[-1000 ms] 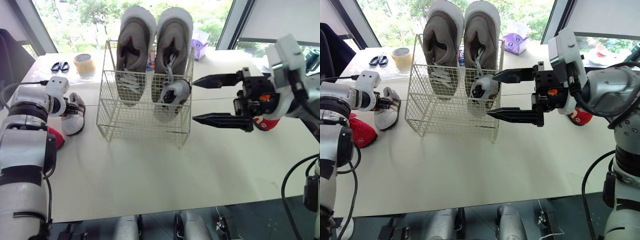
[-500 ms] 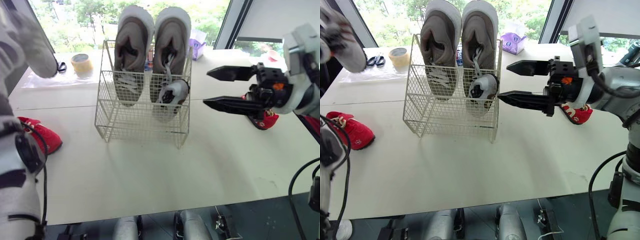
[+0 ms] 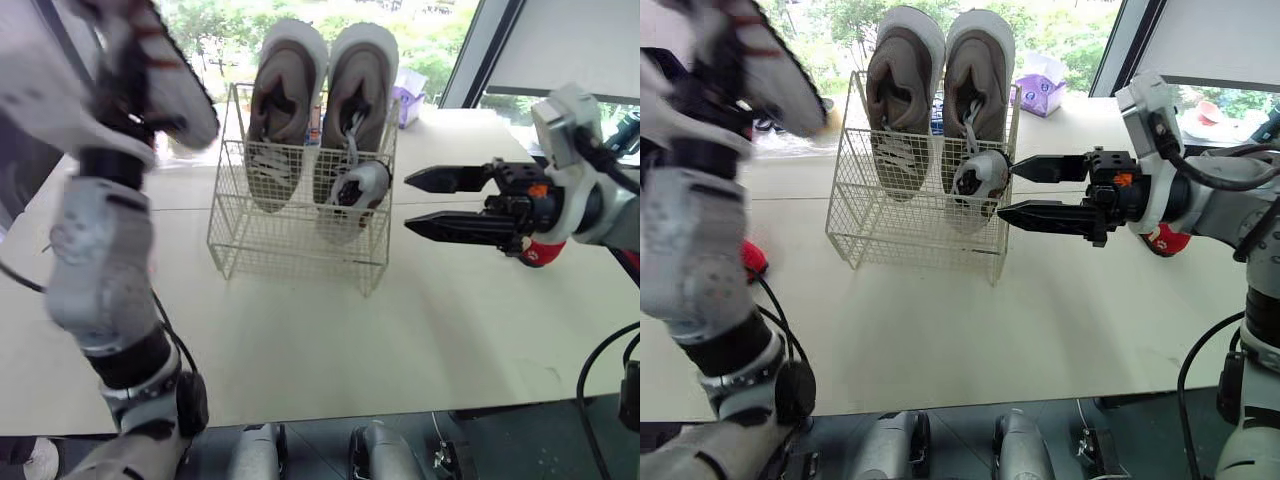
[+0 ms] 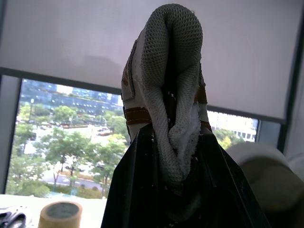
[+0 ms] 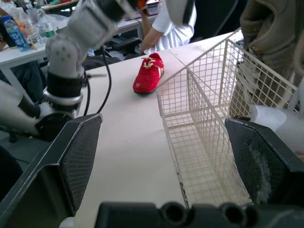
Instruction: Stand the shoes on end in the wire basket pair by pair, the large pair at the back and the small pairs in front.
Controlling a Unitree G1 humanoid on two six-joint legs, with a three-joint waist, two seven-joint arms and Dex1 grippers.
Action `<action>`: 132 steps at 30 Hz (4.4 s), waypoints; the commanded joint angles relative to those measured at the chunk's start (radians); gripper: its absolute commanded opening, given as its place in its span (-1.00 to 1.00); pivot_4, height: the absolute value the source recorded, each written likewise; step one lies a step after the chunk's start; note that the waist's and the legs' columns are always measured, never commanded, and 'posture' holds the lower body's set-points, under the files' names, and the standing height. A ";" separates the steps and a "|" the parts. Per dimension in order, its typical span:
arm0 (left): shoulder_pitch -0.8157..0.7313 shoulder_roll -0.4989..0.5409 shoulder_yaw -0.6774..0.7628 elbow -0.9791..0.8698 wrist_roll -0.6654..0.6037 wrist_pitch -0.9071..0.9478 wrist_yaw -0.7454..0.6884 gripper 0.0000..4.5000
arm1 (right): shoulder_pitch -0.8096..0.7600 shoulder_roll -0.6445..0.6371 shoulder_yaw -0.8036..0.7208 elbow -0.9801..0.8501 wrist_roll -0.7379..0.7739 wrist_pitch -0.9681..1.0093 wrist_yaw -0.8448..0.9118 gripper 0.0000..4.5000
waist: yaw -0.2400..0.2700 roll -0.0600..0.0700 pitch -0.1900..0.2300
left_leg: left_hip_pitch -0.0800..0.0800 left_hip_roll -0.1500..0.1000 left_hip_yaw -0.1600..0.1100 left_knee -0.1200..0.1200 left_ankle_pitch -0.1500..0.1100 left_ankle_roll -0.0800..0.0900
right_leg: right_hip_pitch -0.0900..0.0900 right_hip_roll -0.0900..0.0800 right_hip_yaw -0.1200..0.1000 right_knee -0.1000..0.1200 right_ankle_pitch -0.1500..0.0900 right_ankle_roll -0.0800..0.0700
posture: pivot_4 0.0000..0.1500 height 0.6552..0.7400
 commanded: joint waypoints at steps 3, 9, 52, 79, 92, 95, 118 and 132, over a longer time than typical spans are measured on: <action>0.004 -0.012 -0.113 0.104 0.115 -0.268 -0.055 -0.85 | 0.004 -0.010 -0.058 -0.049 0.042 0.004 -0.052 1.00 | 0.000 0.000 0.000 | 0.000 0.000 0.000 0.000 0.000 0.000 | 0.000 0.000 0.000 0.000 0.000 0.000 | 1.00 -0.09; 0.082 -0.049 -0.191 0.241 0.171 -0.402 -0.086 -0.85 | 0.031 -0.021 -0.101 -0.099 0.099 0.029 -0.130 1.00 | 0.001 0.000 0.000 | 0.000 0.000 0.000 0.000 -0.004 0.007 | 0.000 0.000 0.000 -0.001 0.000 0.000 | 1.00 -0.09; 0.384 0.527 -0.014 -0.140 -1.208 0.424 -0.360 0.98 | 0.286 0.045 -0.236 0.053 -0.060 -0.106 -0.287 1.00 | 0.026 0.005 -0.001 | 0.004 0.000 0.001 -0.001 -0.006 0.009 | 0.004 0.000 0.000 -0.005 0.000 0.000 | 1.00 -0.09; 0.499 0.284 -0.332 -0.205 -0.875 0.272 -0.401 0.98 | 0.611 0.063 -0.325 0.544 -0.630 -0.613 -0.311 1.00 | 0.023 0.017 -0.006 | 0.008 0.000 0.001 -0.002 -0.006 0.009 | 0.007 0.001 0.002 -0.005 -0.001 0.000 | 1.00 -0.09; 0.517 0.348 -0.311 -0.243 -0.917 0.278 -0.346 0.98 | 0.259 0.051 -0.161 1.115 -0.805 -0.901 -0.211 1.00 | 0.016 0.019 -0.006 | 0.008 0.000 0.002 -0.002 -0.006 0.009 | 0.007 0.001 0.002 -0.005 -0.001 0.000 | 1.00 -0.09; 0.518 0.357 -0.307 -0.250 -0.928 0.279 -0.327 0.98 | 0.182 0.055 -0.133 1.225 -0.833 -0.952 -0.197 1.00 | 0.018 0.019 -0.006 | 0.008 0.000 0.001 -0.002 -0.003 0.005 | 0.007 0.001 0.002 -0.005 -0.001 0.000 | 1.00 -0.09; 0.198 0.701 0.103 0.087 -1.345 0.302 -0.214 1.00 | -0.125 0.029 -0.160 1.217 -0.849 -1.136 -0.273 -0.78 | -0.007 0.030 0.000 | 0.008 -0.001 0.002 -0.002 -0.001 0.000 | 0.005 0.001 0.003 -0.005 -0.001 0.000 | 1.00 -0.09; -0.629 0.662 -0.078 0.931 -1.215 0.593 -0.606 1.00 | -0.498 -0.009 0.047 0.450 -0.772 -0.959 -0.060 -0.78 | -0.003 0.029 0.004 | 0.006 -0.001 0.003 -0.006 0.000 -0.001 | 0.002 0.001 0.003 -0.005 -0.001 0.001 | 1.00 -0.09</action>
